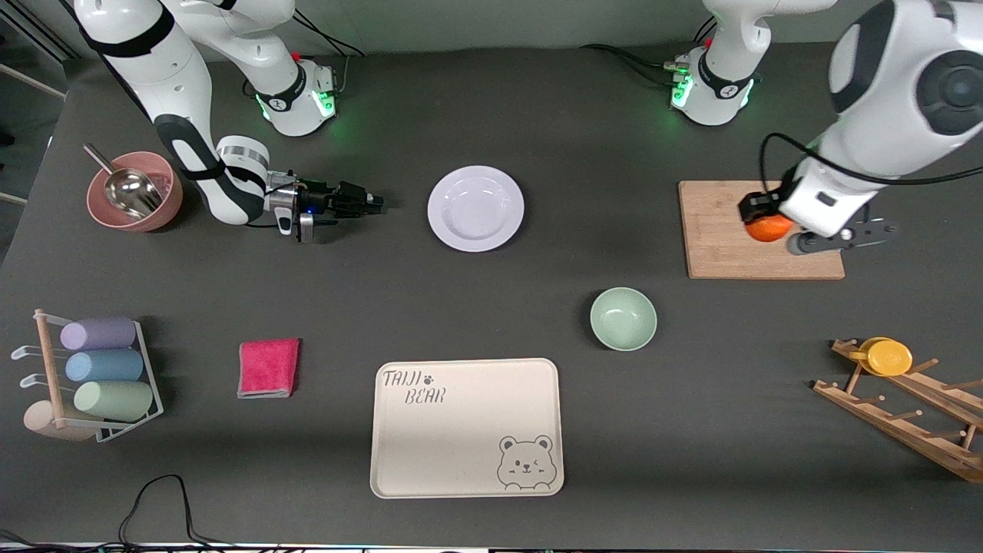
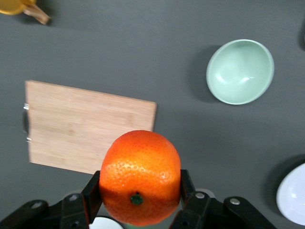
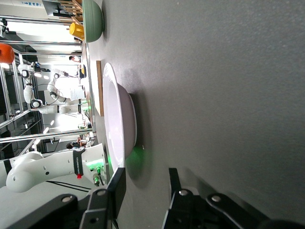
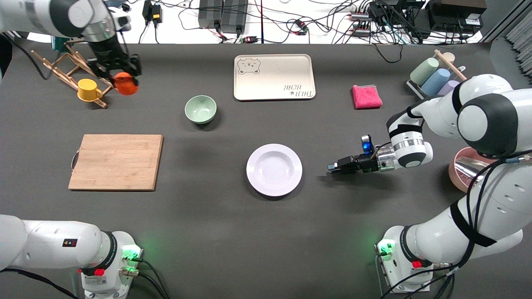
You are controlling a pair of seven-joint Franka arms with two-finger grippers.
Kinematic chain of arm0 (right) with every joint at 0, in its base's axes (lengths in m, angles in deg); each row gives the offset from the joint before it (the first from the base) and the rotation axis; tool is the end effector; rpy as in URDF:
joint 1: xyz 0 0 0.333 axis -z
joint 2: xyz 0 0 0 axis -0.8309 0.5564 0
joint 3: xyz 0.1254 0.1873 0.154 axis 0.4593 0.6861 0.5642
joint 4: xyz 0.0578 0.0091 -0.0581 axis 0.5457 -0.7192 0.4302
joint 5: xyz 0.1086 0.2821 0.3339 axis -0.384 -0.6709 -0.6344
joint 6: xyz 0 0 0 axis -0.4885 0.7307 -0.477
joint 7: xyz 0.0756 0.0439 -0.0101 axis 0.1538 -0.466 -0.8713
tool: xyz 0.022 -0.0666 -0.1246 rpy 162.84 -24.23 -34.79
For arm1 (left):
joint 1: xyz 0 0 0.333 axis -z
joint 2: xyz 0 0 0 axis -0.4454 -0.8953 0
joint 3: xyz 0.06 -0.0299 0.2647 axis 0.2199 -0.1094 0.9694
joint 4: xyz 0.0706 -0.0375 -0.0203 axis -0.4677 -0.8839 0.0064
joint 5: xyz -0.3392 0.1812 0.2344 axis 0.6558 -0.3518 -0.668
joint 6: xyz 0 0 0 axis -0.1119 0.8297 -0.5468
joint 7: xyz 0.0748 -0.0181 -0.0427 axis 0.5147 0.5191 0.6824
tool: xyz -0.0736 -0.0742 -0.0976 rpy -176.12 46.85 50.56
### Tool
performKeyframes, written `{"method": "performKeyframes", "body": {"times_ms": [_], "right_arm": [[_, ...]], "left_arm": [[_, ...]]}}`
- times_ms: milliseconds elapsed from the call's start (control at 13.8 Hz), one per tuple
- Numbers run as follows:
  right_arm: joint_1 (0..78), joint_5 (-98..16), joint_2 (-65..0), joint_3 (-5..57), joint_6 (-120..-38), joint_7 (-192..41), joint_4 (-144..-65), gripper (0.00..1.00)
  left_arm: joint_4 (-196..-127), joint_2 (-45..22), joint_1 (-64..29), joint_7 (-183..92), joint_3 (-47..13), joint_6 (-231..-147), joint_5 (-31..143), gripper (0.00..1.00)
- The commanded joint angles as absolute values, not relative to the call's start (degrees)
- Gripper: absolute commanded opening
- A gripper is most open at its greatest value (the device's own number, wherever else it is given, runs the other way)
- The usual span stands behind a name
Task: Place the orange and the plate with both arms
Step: 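Carry the orange onto the white plate with the left gripper and release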
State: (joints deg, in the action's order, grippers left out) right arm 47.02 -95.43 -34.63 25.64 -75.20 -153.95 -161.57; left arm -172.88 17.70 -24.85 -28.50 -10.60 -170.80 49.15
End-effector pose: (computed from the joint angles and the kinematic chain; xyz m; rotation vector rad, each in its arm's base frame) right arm 0.2873 0.1076 -0.0157 -1.9796 0.0228 0.0435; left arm 0.5606 -0.1426 0.4036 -3.0960 -0.2836 0.2419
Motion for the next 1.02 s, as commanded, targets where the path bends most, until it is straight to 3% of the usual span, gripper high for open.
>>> {"method": "performKeyframes", "body": {"times_ms": [0, 436, 726, 944], "right_arm": [[46.26, -97.18, -32.98, 25.25, -74.84, -156.31, -161.01, 0.43], [46.26, -97.27, -32.36, 25.16, -73.34, -158.41, -160.66, 0.43], [46.26, -97.71, -32.19, 25.25, -72.65, -159.29, -160.57, 0.43], [46.26, -98.41, -32.19, 25.25, -72.11, -159.47, -160.57, 0.43]], "left_arm": [[-171.02, 15.81, -24.69, -20.01, -15.63, -172.76, 51.63, 0.0], [-171.11, 3.79, -19.52, 7.23, -31.99, -189.95, 51.29, 0.0], [-171.02, -7.29, -10.38, 18.92, -32.27, -202.54, 43.41, 0.0], [-170.93, -13.46, -5.97, 29.4, -32.0, -206.42, 34.0, 0.0]]}}
